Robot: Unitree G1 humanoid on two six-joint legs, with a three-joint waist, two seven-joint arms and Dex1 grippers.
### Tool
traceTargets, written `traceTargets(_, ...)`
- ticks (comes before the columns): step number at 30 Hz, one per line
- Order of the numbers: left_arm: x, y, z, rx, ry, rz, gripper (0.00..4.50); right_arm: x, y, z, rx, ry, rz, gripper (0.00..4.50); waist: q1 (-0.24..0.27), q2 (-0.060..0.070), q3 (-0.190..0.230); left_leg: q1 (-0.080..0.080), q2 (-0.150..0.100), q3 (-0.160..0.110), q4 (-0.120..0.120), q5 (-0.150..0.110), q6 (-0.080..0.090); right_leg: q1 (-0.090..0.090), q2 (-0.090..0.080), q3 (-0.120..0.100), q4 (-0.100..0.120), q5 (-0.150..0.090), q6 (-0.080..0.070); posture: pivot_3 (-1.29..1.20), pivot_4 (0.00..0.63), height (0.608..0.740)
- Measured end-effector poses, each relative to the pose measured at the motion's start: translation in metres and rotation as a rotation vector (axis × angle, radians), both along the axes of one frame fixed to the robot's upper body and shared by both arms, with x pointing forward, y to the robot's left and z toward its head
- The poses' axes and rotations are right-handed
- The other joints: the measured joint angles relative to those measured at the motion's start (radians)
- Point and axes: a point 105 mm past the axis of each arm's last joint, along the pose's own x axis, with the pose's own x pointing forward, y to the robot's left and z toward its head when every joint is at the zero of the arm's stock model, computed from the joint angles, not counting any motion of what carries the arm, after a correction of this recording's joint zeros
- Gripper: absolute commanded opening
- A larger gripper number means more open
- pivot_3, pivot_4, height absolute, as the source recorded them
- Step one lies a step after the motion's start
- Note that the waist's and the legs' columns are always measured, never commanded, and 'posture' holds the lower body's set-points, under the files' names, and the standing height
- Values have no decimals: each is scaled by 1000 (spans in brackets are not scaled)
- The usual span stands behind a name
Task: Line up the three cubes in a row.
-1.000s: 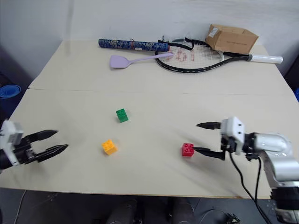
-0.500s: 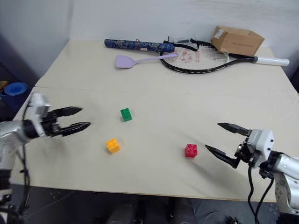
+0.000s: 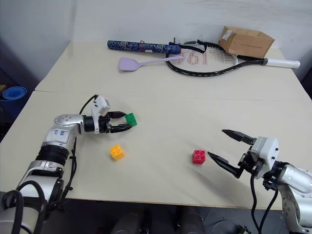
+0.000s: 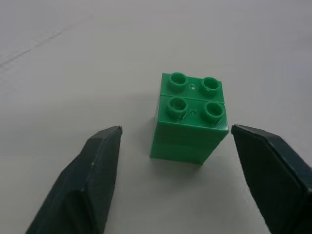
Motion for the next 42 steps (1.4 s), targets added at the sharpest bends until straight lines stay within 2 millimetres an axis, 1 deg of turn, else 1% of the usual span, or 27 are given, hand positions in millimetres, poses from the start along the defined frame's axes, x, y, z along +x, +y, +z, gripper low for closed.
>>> traceTargets(3,2,-4,-2,-4,-7,-13,1701,-2,0,-3,1,10,-12,4500,0,0,0,0,0,0,0,0,0,0,0,0,0,0,0,0,150,740)
traceTargets(4,1,-6,-1,-4,-12,-32,1478,-3,-1,-4,1,16,-16,4500,0,0,0,0,0,0,0,0,0,0,0,0,0,0,0,0,150,740)
traceTargets(7,-3,-9,-1,-6,-10,-74,1480,-5,-1,-6,1,27,-19,4500,0,0,0,0,0,0,0,0,0,0,0,0,0,0,0,0,150,740)
traceTargets(8,-6,-12,2,-4,-12,-115,1480,-6,-1,-7,1,34,-20,4500,0,0,0,0,0,0,0,0,0,0,0,0,0,0,0,0,150,740)
traceTargets(11,-18,-29,19,44,-78,-273,1480,-9,-2,-7,-18,53,-8,4500,1,-1,0,-1,0,-1,1,0,0,0,0,0,0,0,0,0,150,740)
traceTargets(14,-38,-58,41,127,-160,-472,1480,-12,-8,-3,-48,56,-7,4500,4,-1,1,-2,0,-2,3,0,0,1,0,0,0,0,0,0,150,740)
traceTargets(16,-50,-77,48,169,-184,-557,1480,-14,-9,-4,-57,67,7,4500,3,-1,0,-1,0,-2,3,0,1,1,0,0,0,0,0,0,150,740)
traceTargets(17,-54,-87,47,194,-179,-577,1480,-16,-9,-5,-57,80,10,4500,3,-1,0,-1,0,-2,3,0,1,2,0,0,0,0,0,0,150,740)
traceTargets(19,-62,-107,39,232,-150,-607,1480,-18,-10,-8,-61,104,20,4500,4,-1,0,-1,0,-2,3,0,1,2,0,0,0,0,0,0,150,740)
traceTargets(20,-69,-118,30,252,-117,-621,1480,-19,-9,-9,-61,108,28,4500,3,-1,0,-1,0,-2,4,0,1,2,0,1,0,0,0,0,150,740)
traceTargets(21,-73,-124,21,267,-85,-627,1480,-21,-8,-9,-63,111,36,4500,3,-1,0,-1,0,-2,4,0,1,2,1,1,0,0,0,0,150,740)
traceTargets(22,-78,-128,6,310,-59,-630,1480,-25,-7,-11,-68,125,45,4500,-1,-1,0,-1,1,-2,4,0,1,2,1,1,0,0,0,0,150,740)
traceTargets(25,-82,-129,-13,356,-22,-618,1480,-29,-7,-14,-72,146,47,4500,-1,-1,0,0,2,-2,4,0,0,2,1,1,1,0,0,0,150,740)
traceTargets(30,-81,-134,-15,384,-70,-606,1480,-33,-7,-18,-72,168,46,4500,5,-1,0,-1,1,-4,6,-1,1,3,-1,1,1,0,0,0,150,740)
traceTargets(32,-81,-135,-15,387,-80,-604,2208,-33,-6,-18,-72,165,47,4500,6,-1,0,-1,1,-4,7,-1,2,4,-1,1,1,0,0,0,150,740)
traceTargets(33,-80,-134,-16,394,-78,-598,2376,-33,-5,-17,-72,162,49,4500,6,-1,0,-1,1,-4,7,-1,2,4,-1,1,1,0,0,0,150,740)
traceTargets(34,-81,-133,-18,398,-66,-591,2641,-34,-5,-17,-73,160,51,4500,5,-1,0,-1,1,-4,7,-1,2,3,-1,1,1,0,0,0,150,740)
traceTargets(35,-82,-132,-20,388,-55,-590,2959,-34,-5,-17,-73,160,51,4500,4,-1,0,-1,1,-4,7,-1,2,3,-1,1,1,0,0,0,150,740)
traceTargets(37,-85,-133,-16,374,-54,-600,3555,-34,-5,-17,-73,159,51,4500,4,-1,0,-1,1,-4,8,-1,2,3,-1,0,1,0,0,0,150,740)
traceTargets(39,-87,-132,-6,349,-76,-609,3555,-33,-4,-16,-73,154,53,4500,4,-1,0,-2,1,-4,8,-1,2,3,-1,0,1,0,0,0,150,740)
traceTargets(42,-87,-116,15,318,-99,-617,3555,-31,-4,-14,-73,145,58,4500,2,-1,0,-1,2,-5,8,-1,1,3,-1,1,1,0,0,0,150,740)
